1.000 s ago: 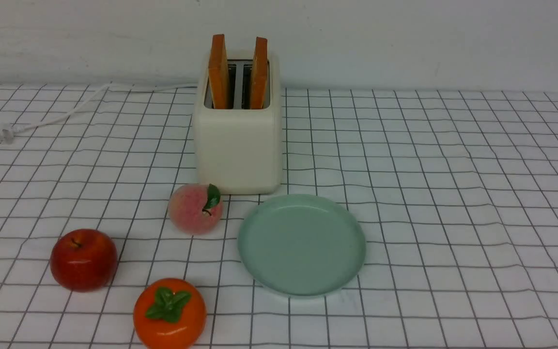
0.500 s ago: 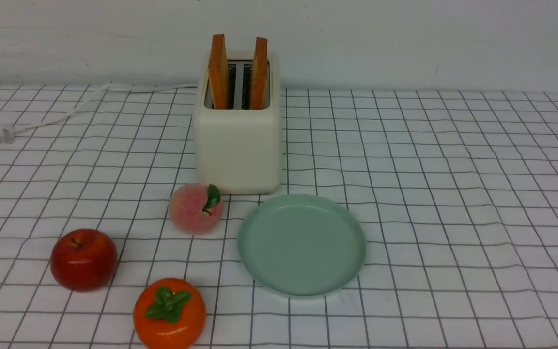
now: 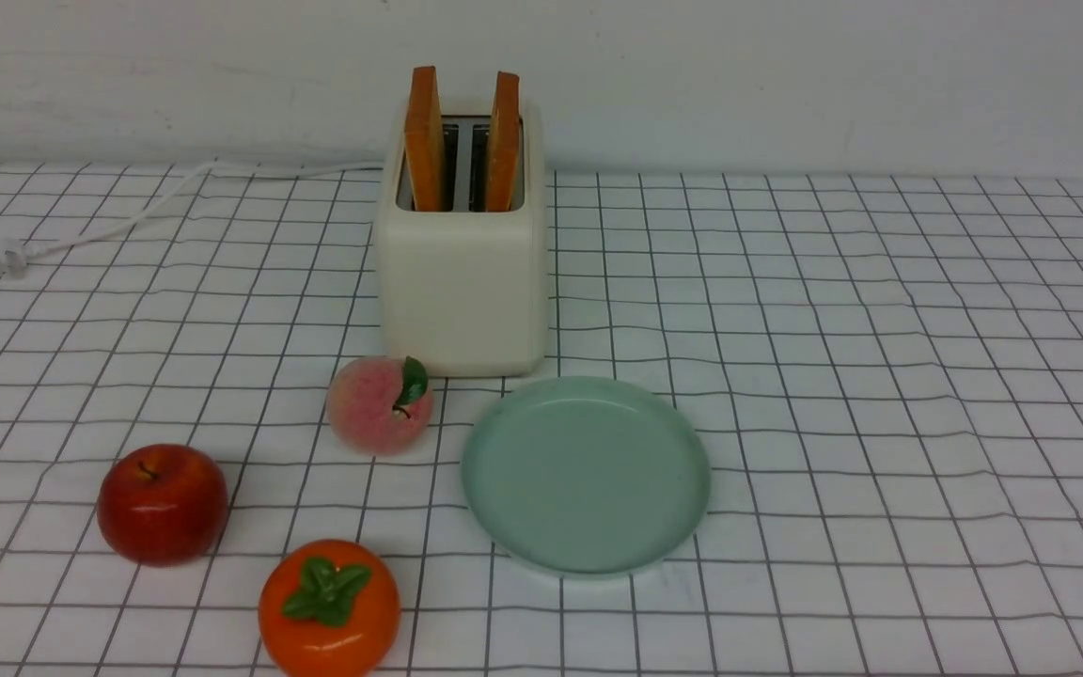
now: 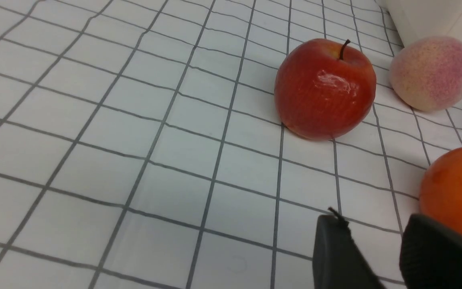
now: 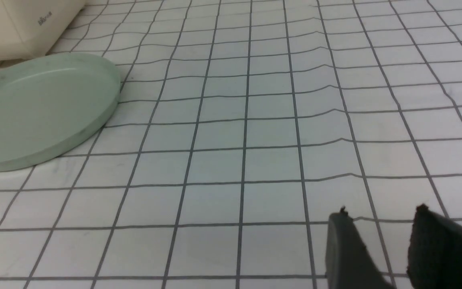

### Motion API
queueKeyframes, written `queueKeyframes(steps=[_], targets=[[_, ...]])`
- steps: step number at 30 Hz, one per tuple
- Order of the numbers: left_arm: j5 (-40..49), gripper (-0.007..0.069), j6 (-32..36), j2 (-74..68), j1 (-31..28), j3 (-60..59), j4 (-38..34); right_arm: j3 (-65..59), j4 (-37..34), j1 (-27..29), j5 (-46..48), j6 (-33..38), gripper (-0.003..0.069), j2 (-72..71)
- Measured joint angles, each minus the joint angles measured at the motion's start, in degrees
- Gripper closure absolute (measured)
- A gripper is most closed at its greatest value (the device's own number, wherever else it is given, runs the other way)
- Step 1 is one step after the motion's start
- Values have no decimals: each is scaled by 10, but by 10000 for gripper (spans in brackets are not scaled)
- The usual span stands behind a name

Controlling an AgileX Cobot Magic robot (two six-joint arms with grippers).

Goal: Take toasted bread from bread machine on white checkered table place on plate.
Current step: 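Reach for a toast slice standing in the toaster with the left gripper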

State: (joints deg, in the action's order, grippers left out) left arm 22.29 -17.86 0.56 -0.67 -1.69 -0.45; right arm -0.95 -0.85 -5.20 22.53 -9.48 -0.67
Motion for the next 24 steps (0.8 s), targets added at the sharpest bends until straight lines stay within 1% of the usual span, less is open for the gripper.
queueKeyframes(steps=[5,9,11,12,13,14,15,16,17,19,20,22,24], targets=[[-9,387,0,0,0,0,0,0,0,0,0,0,420,0],[-52,387,0,0,0,0,-26,0,0,0,0,0,420,0],[-142,387,-8,0,0,0,-89,0,0,0,0,0,420,0],[-150,387,-9,0,0,0,-94,0,0,0,0,0,420,0],[-223,387,-19,0,0,0,-143,0,0,0,0,0,420,0],[-258,387,-24,0,0,0,-170,0,0,0,0,0,420,0],[-286,387,-27,0,0,0,-191,0,0,0,0,0,420,0],[-293,387,-28,0,0,0,-196,0,0,0,0,0,420,0],[-336,387,-30,0,0,0,-230,0,0,0,0,0,420,0],[-388,387,-32,0,0,0,-281,0,0,0,0,0,420,0],[-388,387,-32,0,0,0,-281,0,0,0,0,0,420,0],[-396,387,-30,0,0,0,-308,0,0,0,0,0,420,0],[-382,387,-18,0,0,0,-313,0,0,0,0,0,420,0]])
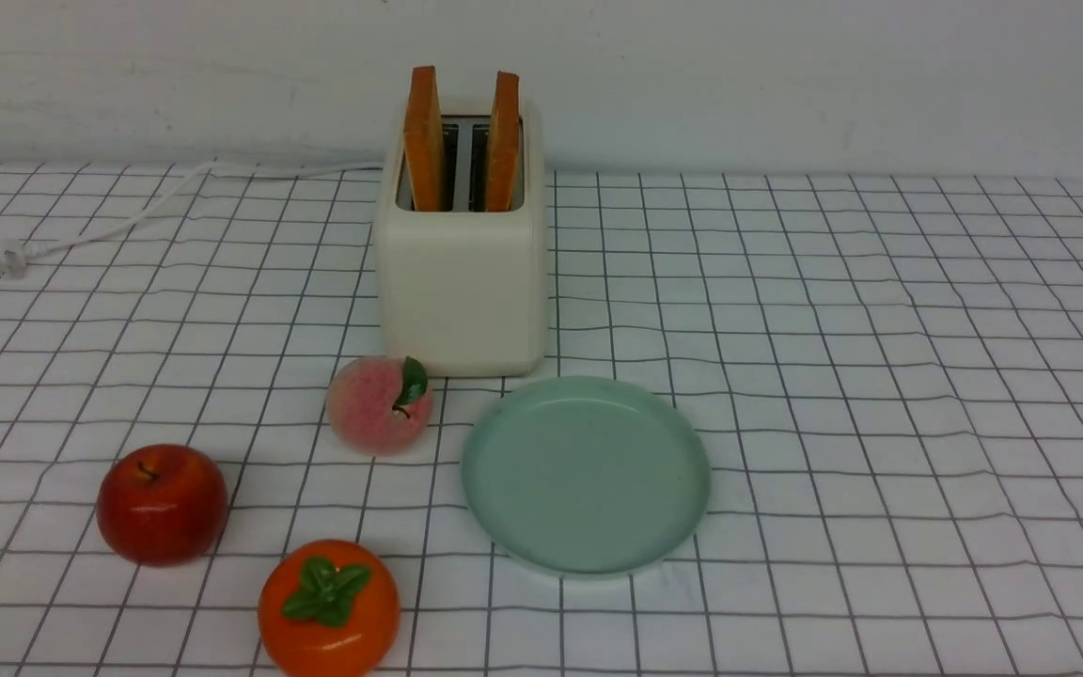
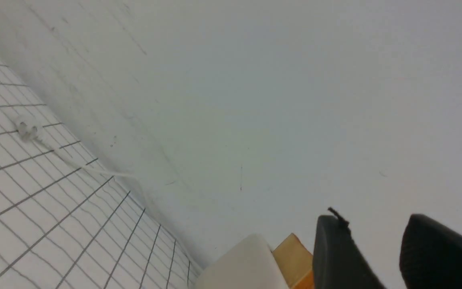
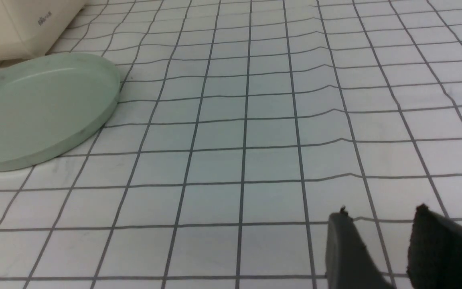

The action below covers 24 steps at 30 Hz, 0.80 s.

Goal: Take toasted bread from bread machine on white checkered table place on plate.
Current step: 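Reach for a toast slice standing in the toaster with the left gripper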

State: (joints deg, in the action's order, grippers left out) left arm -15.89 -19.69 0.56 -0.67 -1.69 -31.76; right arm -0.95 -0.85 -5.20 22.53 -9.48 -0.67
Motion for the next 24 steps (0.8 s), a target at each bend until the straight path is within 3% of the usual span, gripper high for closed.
queueKeyframes(steps=[6,15,17,20,22,24], targets=[[69,387,50,0,0,0,-1,0,0,0,0,0,420,0],[88,398,22,0,0,0,-22,0,9,0,-2,0,420,0],[89,419,19,0,0,0,-21,0,14,0,-7,-1,420,0],[125,510,18,0,0,14,-14,-5,3,0,-41,-24,420,0],[159,614,19,0,0,42,1,-5,-35,0,-100,-72,420,0],[189,638,24,0,0,69,16,-5,-71,0,-155,-116,420,0]])
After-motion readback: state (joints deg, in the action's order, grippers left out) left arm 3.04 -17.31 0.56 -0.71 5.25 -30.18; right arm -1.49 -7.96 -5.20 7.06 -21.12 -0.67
